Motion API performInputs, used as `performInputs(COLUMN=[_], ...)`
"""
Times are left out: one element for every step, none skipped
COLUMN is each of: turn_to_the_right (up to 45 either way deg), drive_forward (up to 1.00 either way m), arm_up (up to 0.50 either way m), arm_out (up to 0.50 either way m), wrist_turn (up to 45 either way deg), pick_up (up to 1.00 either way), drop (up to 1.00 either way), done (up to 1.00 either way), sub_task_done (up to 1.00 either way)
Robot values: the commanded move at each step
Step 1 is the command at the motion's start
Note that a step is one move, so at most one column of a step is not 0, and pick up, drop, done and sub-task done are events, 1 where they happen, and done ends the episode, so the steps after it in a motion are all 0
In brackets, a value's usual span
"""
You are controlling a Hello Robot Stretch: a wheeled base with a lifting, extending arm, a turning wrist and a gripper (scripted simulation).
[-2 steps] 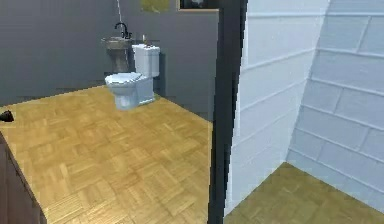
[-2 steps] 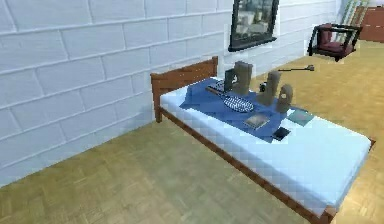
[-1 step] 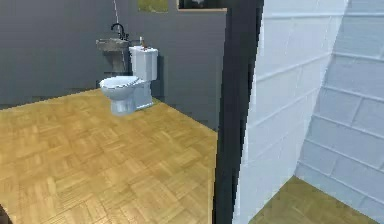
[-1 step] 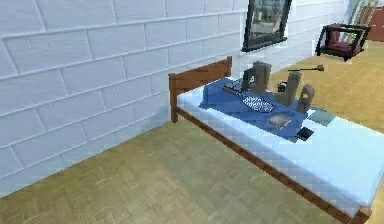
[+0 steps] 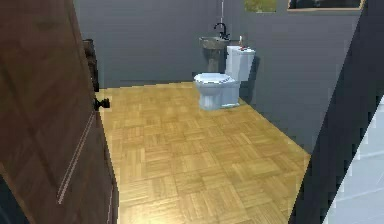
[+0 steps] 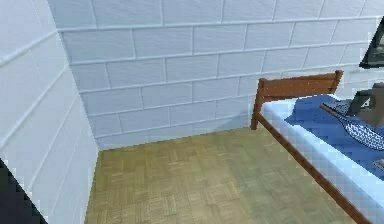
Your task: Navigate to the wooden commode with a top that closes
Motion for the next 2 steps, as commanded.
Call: performInputs(turn_to_the_right=[0.0, -6.0], drive_forward=[0.25, 0.0], arm_up=[0.0, 0.0], arm_out=[0.0, 0.0], wrist_turn=[0.0, 0.0], pick_up=[0.0, 0.0], drop=[0.0, 0.0], done=[0.0, 0.0], sub_task_done=[0.0, 0.0])
